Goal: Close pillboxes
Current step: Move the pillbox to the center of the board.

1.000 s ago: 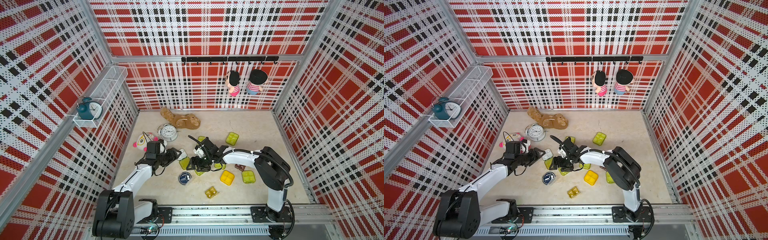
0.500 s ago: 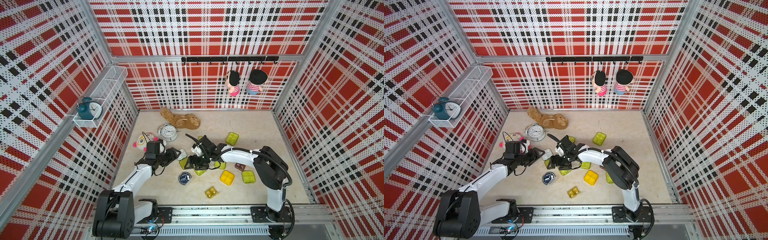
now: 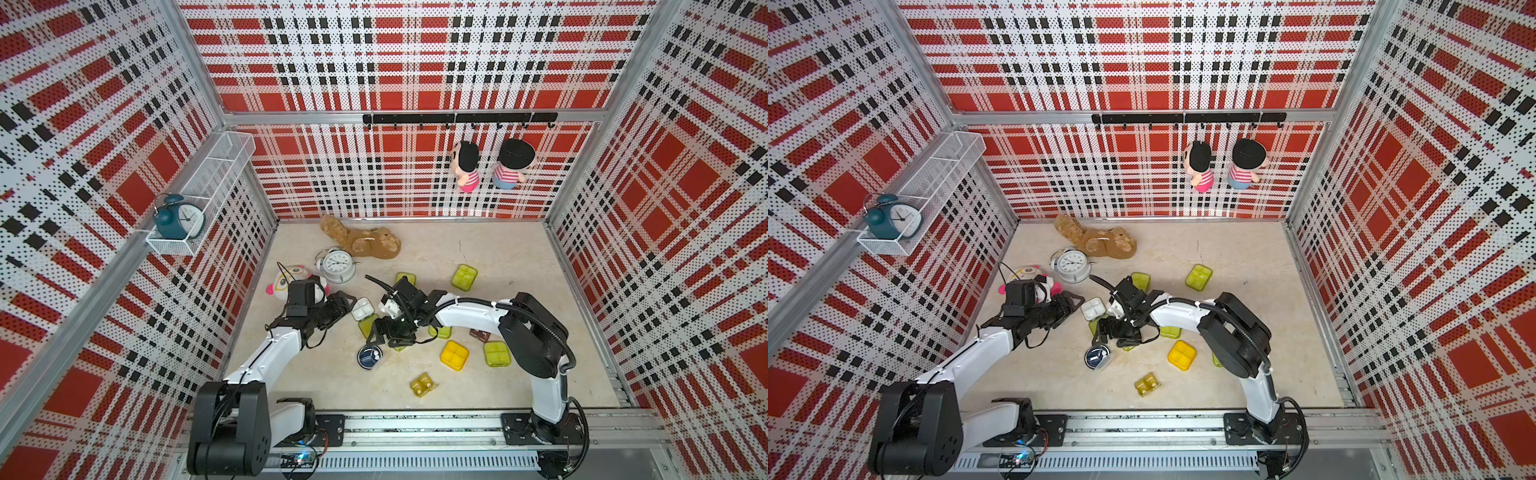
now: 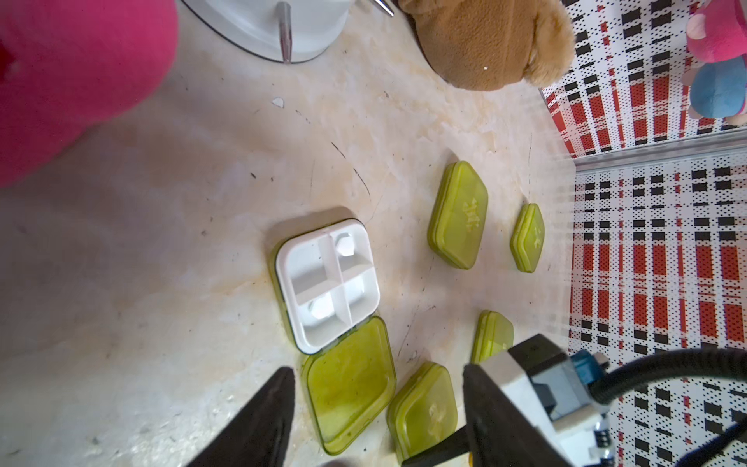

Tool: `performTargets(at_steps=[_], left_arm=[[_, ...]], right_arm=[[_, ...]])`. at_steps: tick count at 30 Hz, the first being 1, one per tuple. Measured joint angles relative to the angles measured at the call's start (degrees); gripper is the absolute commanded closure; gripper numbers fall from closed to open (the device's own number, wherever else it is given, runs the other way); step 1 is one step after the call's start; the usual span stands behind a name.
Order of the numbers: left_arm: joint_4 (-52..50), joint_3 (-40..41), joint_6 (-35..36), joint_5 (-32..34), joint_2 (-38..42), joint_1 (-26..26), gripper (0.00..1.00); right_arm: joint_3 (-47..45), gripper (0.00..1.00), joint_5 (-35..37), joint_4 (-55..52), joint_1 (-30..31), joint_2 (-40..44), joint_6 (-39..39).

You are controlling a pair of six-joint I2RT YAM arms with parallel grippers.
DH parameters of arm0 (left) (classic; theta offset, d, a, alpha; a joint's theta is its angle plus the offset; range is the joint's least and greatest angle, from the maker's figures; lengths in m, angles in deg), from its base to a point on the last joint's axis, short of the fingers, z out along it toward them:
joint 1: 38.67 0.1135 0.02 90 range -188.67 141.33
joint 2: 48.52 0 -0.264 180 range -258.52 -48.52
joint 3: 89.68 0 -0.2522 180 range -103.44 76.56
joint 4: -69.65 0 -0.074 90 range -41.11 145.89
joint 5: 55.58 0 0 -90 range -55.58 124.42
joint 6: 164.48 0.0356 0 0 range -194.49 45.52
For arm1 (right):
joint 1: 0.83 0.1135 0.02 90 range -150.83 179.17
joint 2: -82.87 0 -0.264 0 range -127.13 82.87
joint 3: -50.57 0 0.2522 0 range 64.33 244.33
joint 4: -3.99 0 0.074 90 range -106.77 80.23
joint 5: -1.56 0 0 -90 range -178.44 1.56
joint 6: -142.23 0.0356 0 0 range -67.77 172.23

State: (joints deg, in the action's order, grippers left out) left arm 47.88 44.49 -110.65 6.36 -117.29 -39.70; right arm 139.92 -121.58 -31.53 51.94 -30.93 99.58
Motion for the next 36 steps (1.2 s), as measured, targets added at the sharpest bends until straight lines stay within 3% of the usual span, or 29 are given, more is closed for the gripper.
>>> performTargets(at_steps=[11, 29, 36], left_arm=[[1.2, 0.0, -0.2, 0.0, -1.3, 0.0, 0.32], [2.1, -0.3, 0.3, -1.8, -3.7, 0.6, 0.31], [2.0, -0.3, 0.5, -3.0, -3.8, 1.0, 0.30]], right_arm=[[0.0, 0.12, 2.4, -4.0, -0.5, -0.1, -0.7], [0.1, 0.11, 4.1, -7.3, -6.8, 0.1, -3.2], [-0.5, 0.10, 3.4, -6.8, -6.7, 5.3, -4.0]])
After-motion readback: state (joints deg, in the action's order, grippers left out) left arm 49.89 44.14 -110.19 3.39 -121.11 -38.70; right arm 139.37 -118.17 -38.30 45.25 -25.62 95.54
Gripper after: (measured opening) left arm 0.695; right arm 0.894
